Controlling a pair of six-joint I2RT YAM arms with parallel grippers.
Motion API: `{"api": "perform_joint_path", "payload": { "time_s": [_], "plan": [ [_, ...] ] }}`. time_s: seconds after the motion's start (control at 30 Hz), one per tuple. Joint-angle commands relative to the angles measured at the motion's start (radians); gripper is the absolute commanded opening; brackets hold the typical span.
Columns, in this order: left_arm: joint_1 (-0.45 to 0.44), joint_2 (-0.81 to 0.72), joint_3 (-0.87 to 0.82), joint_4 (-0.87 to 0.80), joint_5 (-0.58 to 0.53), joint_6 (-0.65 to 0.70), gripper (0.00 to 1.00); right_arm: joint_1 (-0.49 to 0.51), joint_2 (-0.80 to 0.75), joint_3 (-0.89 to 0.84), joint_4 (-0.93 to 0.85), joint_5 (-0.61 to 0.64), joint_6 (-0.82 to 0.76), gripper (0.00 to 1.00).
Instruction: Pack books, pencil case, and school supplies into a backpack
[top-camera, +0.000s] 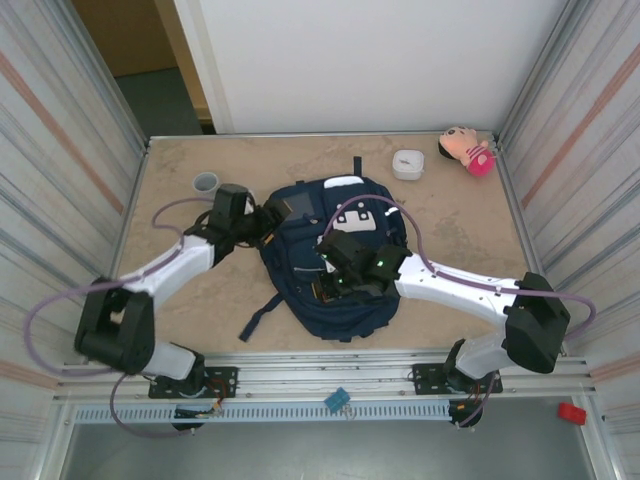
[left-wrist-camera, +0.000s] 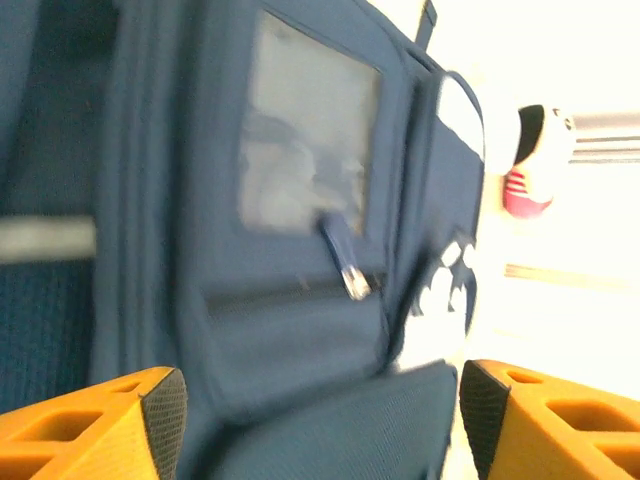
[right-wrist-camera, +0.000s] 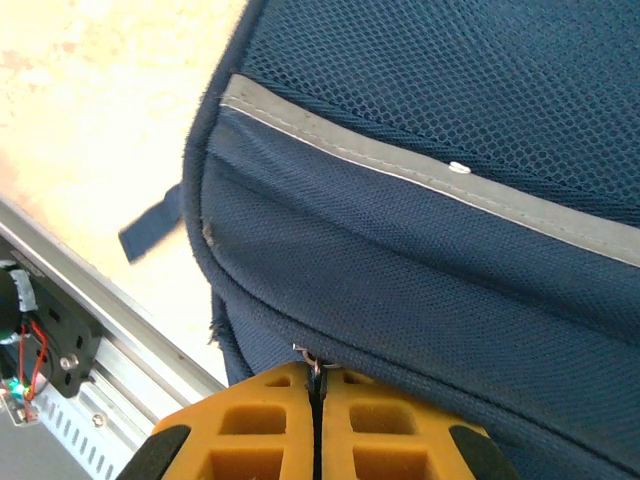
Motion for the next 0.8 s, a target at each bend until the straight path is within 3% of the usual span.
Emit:
{"api": "perform_joint_path", "payload": {
  "time_s": [0.0,0.2,0.4,0.53,0.67,0.77],
  "plan": [
    [-0.044,-0.180,-0.052,-0.131,0.019,-0.158,0.71,-0.003,0.012,0.038,0.043,-0.003,-0.013,0.00],
    [-0.143,-0.324,-0.133,-0.156,-0.035,-0.379,0.63,-0.003,0.013,0.036,0.051,-0.011,-0.018,0.00],
    [-0.289,-0.328,-0.182,-0.155,-0.093,-0.501,0.60,-0.002,0.014,0.034,0.059,-0.023,-0.022,0.00],
    [-0.326,-0.293,-0.202,-0.122,-0.093,-0.534,0.60,0.000,0.005,0.028,0.071,-0.028,-0.020,0.00],
    [-0.339,-0.248,-0.211,-0.053,-0.086,-0.550,0.51,0.004,0.003,0.022,0.078,-0.035,-0.017,0.00],
    [-0.335,-0.216,-0.204,-0.032,-0.086,-0.541,0.36,0.007,-0.004,0.018,0.076,-0.036,-0.020,0.00]
  ]
}}
